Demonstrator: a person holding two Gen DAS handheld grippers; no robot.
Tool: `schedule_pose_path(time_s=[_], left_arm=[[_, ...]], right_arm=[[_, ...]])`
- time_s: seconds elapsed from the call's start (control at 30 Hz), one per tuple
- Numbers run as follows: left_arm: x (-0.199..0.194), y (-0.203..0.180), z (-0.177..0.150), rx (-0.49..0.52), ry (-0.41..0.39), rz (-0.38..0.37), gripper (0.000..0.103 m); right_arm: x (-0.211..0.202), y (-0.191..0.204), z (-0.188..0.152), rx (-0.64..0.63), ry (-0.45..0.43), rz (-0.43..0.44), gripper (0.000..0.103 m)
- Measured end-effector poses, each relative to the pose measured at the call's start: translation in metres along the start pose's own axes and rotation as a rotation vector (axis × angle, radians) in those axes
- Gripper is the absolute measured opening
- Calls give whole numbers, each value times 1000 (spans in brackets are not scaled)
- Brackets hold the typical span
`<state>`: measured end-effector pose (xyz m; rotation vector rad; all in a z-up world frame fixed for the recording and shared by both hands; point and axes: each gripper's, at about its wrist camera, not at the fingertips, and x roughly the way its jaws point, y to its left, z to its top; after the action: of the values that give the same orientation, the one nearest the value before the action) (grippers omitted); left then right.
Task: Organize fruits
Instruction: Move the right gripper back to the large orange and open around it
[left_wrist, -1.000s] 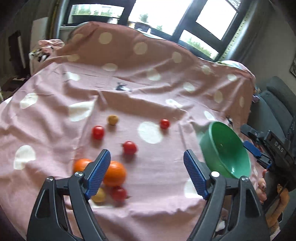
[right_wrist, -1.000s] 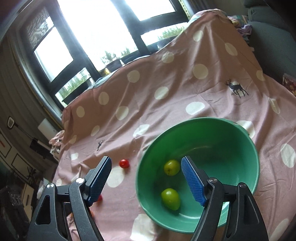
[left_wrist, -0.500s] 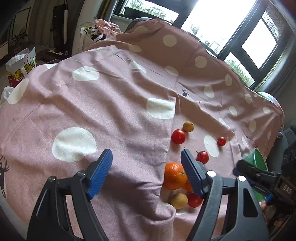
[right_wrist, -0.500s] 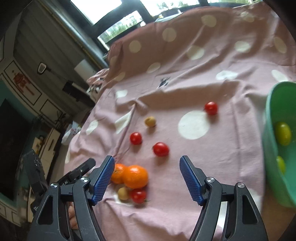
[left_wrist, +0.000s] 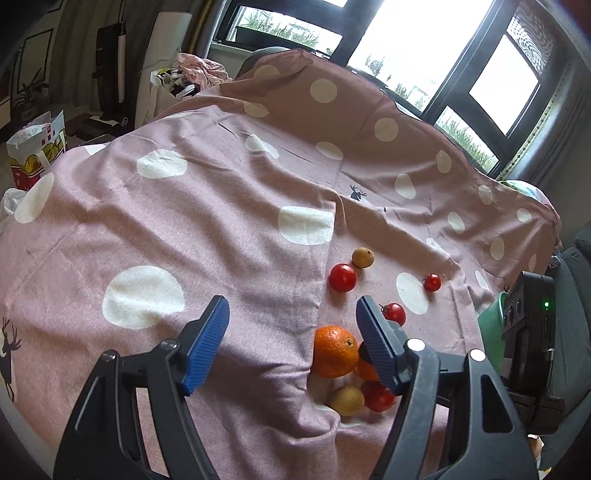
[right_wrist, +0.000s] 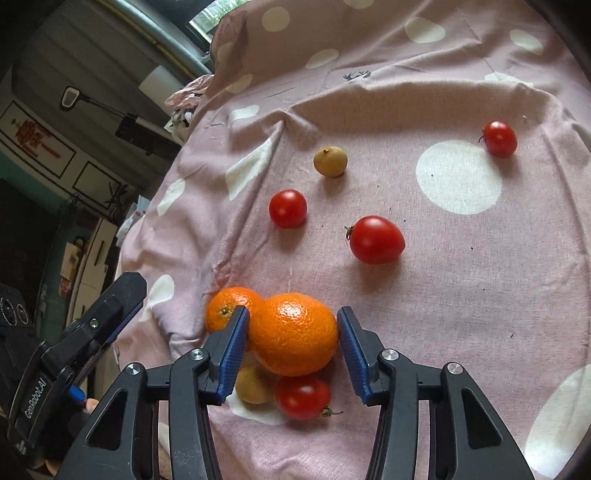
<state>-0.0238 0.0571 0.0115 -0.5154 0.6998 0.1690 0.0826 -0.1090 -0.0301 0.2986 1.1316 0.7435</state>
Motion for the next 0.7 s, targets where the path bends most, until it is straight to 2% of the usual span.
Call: schedule_pose_path(time_s=[0.3,0.37,0.57,0.63,0.7], left_arm=[[-1,-5,-1,16,-4,-18,70],[-1,-8,-2,21,-3,-28,70],[2,-22,-6,47,22,-81,67],[4,-27,-8,54,34,-97,65],[7,-34,-9,58,47,-117,63]], right_arm=[[-14,-8,-2,48,-21,-7,48],[-25,-13,-1,48,-44,-63,48],[-49,-33,0,19,-104,-318,48],[-49,-40,0,14,-92,-368,48],[-45,-46,-1,25,-63,-373,48]])
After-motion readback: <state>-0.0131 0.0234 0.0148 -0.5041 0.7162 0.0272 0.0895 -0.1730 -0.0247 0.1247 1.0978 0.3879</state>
